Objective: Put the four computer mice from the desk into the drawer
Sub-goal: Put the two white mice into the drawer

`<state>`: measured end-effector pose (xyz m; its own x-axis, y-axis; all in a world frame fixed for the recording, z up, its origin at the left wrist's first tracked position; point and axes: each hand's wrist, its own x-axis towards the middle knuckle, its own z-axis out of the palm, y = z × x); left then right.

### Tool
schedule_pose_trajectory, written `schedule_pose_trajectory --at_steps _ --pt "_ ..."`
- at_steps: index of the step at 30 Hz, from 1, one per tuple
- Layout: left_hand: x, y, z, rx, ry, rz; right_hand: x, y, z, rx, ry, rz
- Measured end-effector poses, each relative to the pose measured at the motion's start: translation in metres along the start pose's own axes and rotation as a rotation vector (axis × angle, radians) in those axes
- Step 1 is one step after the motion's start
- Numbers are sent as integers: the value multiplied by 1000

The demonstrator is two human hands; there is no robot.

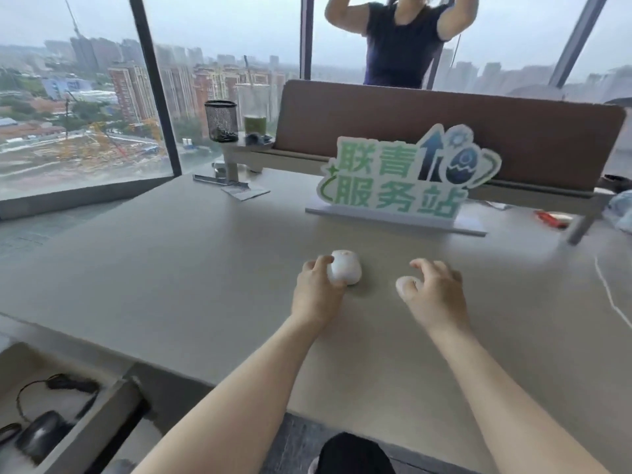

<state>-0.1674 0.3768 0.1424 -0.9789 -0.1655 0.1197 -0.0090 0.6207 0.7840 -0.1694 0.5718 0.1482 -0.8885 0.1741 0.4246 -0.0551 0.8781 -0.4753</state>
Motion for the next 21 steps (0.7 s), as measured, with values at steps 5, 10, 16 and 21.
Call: schedule_pose_trajectory --at_steps 5,10,16,21 --pt "20 15 42 161 -22 11 -6 23 5 -58 -163 55" --pt "37 19 61 389 14 2 -8 28 13 -66 -205 67" --pt "32 10 40 356 100 -3 -13 16 14 14 -185 60" --pt "1 -17 -18 144 240 8 -27 -40 15 197 -194 -13"
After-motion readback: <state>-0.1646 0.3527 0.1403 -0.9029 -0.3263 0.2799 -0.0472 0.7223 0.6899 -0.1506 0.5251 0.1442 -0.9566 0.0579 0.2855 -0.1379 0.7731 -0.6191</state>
